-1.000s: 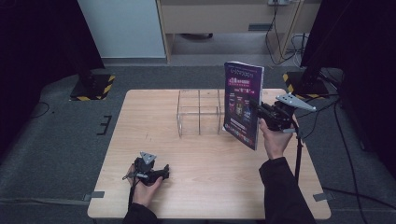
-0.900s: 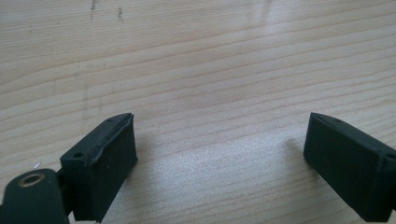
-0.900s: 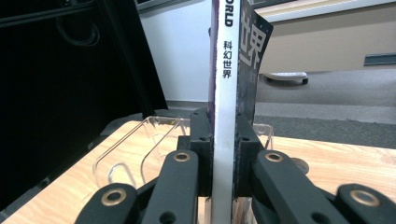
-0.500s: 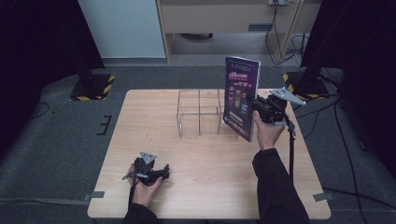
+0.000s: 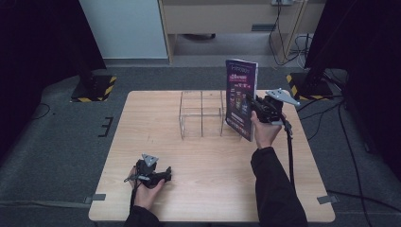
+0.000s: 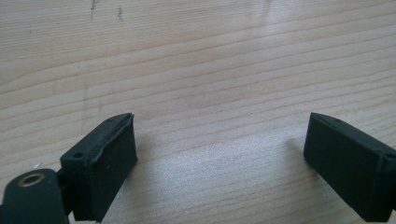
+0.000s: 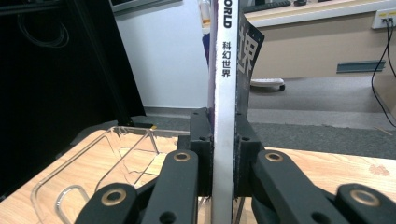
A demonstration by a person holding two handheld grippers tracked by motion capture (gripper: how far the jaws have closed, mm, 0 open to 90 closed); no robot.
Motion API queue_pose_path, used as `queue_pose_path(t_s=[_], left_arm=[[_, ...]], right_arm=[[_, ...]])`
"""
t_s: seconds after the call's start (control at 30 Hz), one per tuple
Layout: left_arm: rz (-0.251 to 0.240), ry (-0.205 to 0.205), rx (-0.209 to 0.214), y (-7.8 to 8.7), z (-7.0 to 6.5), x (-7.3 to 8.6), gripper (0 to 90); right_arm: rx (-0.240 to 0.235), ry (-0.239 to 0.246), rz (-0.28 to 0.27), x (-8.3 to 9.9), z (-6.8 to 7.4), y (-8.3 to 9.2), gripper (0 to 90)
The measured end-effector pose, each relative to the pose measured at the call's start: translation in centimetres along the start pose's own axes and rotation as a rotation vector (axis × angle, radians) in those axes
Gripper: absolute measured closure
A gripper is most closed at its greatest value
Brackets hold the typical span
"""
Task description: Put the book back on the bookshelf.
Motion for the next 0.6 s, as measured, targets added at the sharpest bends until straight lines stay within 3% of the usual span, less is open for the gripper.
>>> queue_pose_path(t_s=[0.6], left_arm=[[0.000, 0.000, 0.000, 0.0, 0.0, 0.0, 8.4]], right_arm=[[-0.003, 0.009, -0.013, 1.3, 0.6, -0.3, 82.7]])
Point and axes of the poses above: each handheld gripper's, and its own axes: y roughly backward along the jaws, x roughly out of its underside, z roughly to its left, the point moved 1 cm from there along -y, roughly forward along the jaws, and after that the axes turned 2 degrees about -z, right-handed, at the moved point
